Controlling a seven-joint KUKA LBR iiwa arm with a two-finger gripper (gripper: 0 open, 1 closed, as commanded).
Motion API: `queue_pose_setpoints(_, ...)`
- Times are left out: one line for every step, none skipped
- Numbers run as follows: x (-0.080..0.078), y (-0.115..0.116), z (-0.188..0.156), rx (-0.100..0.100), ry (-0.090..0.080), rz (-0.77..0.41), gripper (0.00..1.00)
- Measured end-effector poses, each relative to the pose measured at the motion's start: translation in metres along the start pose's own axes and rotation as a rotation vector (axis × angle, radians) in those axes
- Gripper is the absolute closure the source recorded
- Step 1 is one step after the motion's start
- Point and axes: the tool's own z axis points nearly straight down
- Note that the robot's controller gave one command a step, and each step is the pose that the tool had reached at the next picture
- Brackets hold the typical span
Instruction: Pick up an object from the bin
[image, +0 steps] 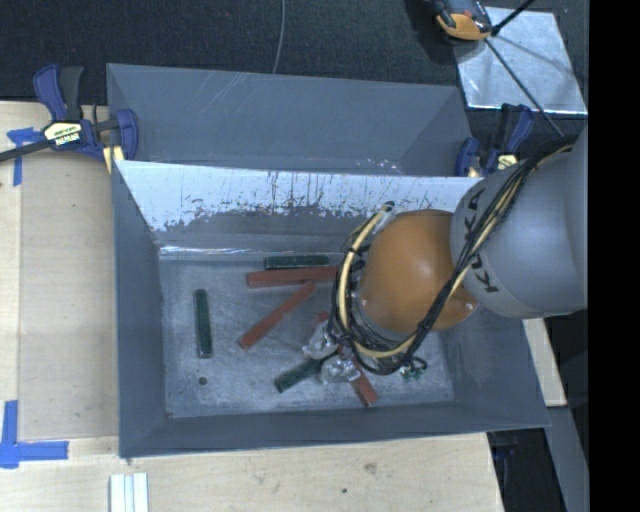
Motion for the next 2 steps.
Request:
queue_pose_setpoints(0.0,0.0,0.0,0.0,0.0,0.0,1.0)
queue_pose_setpoints(0.0012,0.0003,-0.0035,-0.002,0.008,0.0,1.0)
